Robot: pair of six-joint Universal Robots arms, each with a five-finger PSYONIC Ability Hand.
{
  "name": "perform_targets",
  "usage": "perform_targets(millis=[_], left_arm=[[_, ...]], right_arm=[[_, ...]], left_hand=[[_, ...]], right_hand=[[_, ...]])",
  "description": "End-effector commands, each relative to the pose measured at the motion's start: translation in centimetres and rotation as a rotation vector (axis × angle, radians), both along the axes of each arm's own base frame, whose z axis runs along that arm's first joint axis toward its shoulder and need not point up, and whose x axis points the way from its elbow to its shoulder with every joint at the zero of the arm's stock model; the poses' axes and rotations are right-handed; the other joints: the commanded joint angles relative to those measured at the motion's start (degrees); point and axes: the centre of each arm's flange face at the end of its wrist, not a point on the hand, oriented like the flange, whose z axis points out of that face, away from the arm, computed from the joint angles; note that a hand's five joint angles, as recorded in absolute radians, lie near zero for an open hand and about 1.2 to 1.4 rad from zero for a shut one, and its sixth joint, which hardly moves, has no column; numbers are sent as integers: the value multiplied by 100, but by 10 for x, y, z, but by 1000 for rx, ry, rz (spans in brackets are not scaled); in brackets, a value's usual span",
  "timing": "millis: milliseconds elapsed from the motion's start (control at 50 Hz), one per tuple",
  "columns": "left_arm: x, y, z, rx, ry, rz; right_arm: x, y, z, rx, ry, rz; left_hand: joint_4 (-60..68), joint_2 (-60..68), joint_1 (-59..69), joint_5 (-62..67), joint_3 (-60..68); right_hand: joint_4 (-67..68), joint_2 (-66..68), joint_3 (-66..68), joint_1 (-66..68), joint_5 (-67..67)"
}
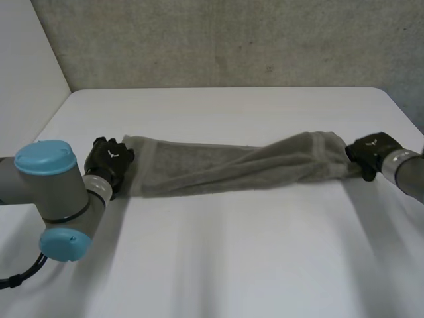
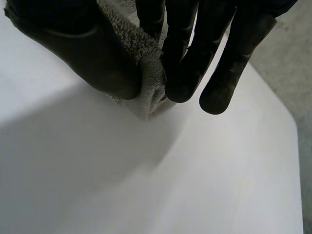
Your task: Fold the towel.
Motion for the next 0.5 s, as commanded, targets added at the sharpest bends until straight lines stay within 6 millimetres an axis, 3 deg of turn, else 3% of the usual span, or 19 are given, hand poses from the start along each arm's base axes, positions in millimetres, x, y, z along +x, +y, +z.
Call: perform_targets(millis=[20, 200, 240, 260, 300, 440, 480, 500], left_arm=[[-4, 4, -2, 0, -10, -12], [-9, 13, 4, -10, -7, -32], [-11, 16, 16, -36, 2, -39], [-11, 16, 16, -37, 2, -40], [-8, 18, 26, -57, 13, -36], [-8, 24, 40, -86, 30, -37], [-8, 25, 43, -91, 34, -38], [-9, 25, 46, -98, 37, -41]], right_arm=[[-49, 26, 12, 44, 45, -34], [-89, 28, 22, 31, 34, -115], [-114, 20, 28, 3, 60, -175], [-114, 20, 28, 3, 60, -176], [-135, 8, 42, -50, 95, -215], [-143, -8, 71, -152, 123, -248], [-135, -11, 82, -186, 124, -240], [-117, -13, 94, -226, 105, -215]], left_hand=[[59, 92, 51, -985, 54], [313, 346, 305, -731, 308], [212, 245, 205, -831, 207], [212, 245, 204, -832, 207], [128, 162, 121, -915, 123], [-91, -57, -98, -1134, -96], [-242, -209, -250, -1286, -247], [-442, -409, -450, -1486, -447]], right_hand=[[324, 570, 353, 492, 352], [324, 570, 353, 492, 352], [324, 570, 353, 492, 352], [324, 570, 353, 492, 352], [324, 570, 353, 492, 352], [324, 570, 353, 492, 352], [324, 570, 353, 492, 352], [324, 570, 353, 492, 352]])
